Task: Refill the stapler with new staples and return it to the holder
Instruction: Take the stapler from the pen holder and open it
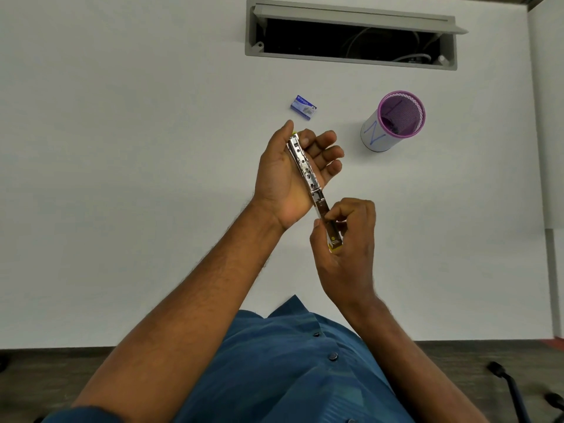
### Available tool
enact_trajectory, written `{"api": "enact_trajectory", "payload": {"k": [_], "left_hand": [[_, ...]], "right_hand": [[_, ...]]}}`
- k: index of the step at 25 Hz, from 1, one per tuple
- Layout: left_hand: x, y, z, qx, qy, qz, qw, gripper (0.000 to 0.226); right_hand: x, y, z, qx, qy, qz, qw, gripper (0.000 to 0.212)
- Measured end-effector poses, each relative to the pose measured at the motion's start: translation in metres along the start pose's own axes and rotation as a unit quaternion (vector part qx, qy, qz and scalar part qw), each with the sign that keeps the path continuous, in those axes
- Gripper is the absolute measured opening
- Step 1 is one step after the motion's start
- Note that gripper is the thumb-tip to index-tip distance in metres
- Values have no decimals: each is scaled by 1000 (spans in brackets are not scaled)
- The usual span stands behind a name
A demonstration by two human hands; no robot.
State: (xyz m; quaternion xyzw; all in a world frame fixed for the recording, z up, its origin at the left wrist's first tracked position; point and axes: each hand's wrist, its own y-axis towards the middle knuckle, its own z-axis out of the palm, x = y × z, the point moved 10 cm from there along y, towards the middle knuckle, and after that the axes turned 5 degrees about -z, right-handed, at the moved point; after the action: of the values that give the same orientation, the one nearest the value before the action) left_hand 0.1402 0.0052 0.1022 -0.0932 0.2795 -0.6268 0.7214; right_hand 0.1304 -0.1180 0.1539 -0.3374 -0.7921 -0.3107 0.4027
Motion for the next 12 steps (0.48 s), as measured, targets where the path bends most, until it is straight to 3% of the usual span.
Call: {"api": "enact_trajectory", "payload": {"k": [6, 12], "left_hand": [[20, 3, -5, 8, 38, -52, 998, 45], [43, 3, -23, 10, 49, -107, 993, 56]], "right_hand": [[-10, 9, 7, 14, 17, 37, 999, 31], [-17, 18, 26, 92, -36, 33, 995, 56]]}}
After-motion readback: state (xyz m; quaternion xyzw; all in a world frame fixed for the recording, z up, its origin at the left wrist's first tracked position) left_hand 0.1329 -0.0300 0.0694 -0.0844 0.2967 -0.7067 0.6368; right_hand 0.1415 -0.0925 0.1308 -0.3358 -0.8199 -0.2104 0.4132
